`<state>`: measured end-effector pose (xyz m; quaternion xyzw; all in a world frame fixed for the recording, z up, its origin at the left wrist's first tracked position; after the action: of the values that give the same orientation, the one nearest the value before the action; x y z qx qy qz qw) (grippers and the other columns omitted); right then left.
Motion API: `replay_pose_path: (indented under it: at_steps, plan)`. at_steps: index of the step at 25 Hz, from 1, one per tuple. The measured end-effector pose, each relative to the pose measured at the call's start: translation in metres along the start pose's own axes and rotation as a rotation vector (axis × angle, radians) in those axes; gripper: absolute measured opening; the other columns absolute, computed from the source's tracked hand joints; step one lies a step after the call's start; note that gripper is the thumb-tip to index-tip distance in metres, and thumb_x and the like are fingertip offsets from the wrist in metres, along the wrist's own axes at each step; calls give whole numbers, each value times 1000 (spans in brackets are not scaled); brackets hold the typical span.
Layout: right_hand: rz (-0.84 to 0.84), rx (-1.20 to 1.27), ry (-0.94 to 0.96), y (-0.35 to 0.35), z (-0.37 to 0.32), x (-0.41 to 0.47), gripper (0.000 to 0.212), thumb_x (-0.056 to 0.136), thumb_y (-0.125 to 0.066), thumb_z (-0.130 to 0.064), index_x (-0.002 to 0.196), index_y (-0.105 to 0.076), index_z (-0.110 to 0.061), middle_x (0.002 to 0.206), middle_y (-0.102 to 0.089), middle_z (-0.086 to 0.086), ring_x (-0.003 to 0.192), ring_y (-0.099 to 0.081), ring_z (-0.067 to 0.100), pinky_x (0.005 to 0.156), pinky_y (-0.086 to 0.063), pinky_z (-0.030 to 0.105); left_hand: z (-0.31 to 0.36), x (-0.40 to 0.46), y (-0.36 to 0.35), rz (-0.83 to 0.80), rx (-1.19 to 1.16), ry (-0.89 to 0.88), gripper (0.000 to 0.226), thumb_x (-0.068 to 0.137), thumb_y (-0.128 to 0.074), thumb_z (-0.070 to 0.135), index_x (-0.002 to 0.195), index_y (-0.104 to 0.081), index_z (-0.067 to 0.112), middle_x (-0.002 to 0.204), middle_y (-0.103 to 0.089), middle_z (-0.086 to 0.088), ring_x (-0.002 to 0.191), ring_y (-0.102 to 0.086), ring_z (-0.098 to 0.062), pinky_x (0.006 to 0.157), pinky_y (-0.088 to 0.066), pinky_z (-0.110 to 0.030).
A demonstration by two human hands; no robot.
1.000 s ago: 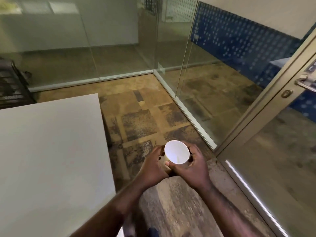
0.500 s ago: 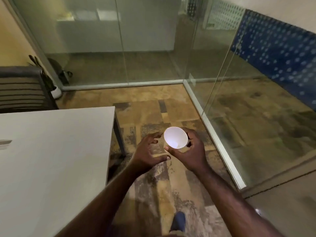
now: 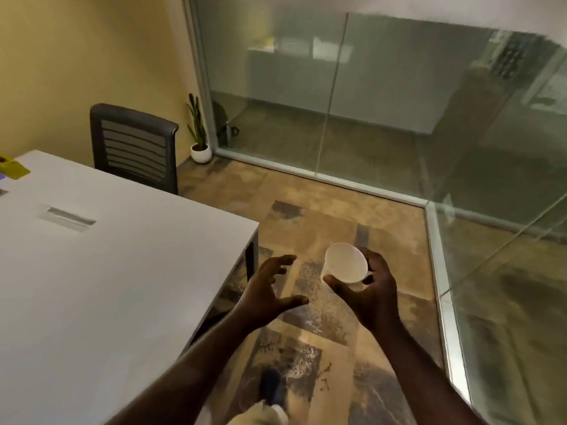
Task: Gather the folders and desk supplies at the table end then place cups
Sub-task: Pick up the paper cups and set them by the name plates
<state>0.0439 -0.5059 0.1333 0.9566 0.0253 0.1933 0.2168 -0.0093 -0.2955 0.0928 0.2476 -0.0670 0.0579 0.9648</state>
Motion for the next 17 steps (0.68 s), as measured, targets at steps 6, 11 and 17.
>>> replay_pose_path:
  at_steps: [6, 11, 17]
  plan:
    - [-161, -39, 106, -51, 42, 123, 77, 57, -77, -54, 120, -57, -14, 115, -58, -1, 101, -56, 17, 67, -43, 17, -74, 99, 27, 209, 98, 109, 82, 66, -80, 56, 134, -46, 27, 135, -50, 7, 122, -46, -8, 100, -42, -26]
    - [-239, 2, 155, -105, 53, 232, 75, 59, -79, -51, 122, -56, -16, 116, -56, -5, 102, -54, 13, 67, -46, 19, -130, 182, 69, 362, 149, 214, 84, 67, -78, 57, 137, -46, 23, 144, -43, 1, 135, -38, -13, 109, -35, -36]
    - [-347, 113, 156, -172, 68, 337, 69, 56, -80, -53, 117, -51, -38, 112, -54, -18, 97, -53, 2, 66, -45, 18, -211, 240, 109, 410, 360, 613, 95, 76, -77, 44, 152, -20, 30, 162, -11, -4, 148, -16, -27, 114, -27, -53]
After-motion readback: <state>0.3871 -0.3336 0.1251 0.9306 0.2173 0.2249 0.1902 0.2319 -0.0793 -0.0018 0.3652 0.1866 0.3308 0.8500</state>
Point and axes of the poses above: each hand's wrist, its own x-axis towards the middle knuckle, its own y-axis out of the back of the hand, z = x × y, the point moved 2 cm from there along x, towards the middle knuckle
